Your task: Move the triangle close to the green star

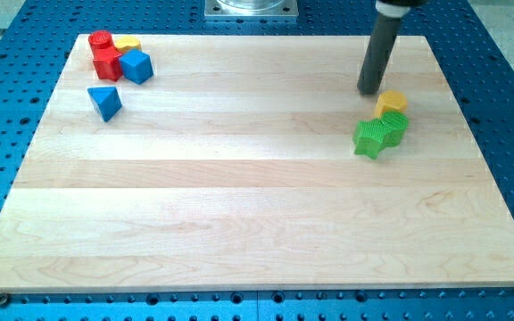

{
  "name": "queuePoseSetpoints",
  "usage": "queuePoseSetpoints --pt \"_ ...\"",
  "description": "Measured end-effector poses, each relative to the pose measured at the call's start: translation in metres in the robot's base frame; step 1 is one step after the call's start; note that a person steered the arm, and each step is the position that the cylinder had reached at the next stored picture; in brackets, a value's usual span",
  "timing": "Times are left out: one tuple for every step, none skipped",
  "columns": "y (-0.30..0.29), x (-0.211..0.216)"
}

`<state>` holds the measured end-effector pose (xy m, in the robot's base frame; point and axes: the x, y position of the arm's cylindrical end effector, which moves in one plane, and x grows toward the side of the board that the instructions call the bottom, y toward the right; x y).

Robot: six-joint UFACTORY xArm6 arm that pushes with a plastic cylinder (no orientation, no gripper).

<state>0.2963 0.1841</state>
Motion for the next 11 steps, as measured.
queuePoseSetpoints --pt "0.036 0.017" --pt "-0.005 0.039" --pt "-0.077 0.038" --pt "-0.212 0.105" --pt "-0.363 0.160" --pt "-0.394 0.092" --pt "-0.363 0.068" --pt "-0.456 0.068" --pt "-0.440 0.030" --pt "-0.350 0.026" --pt "-0.233 0.074"
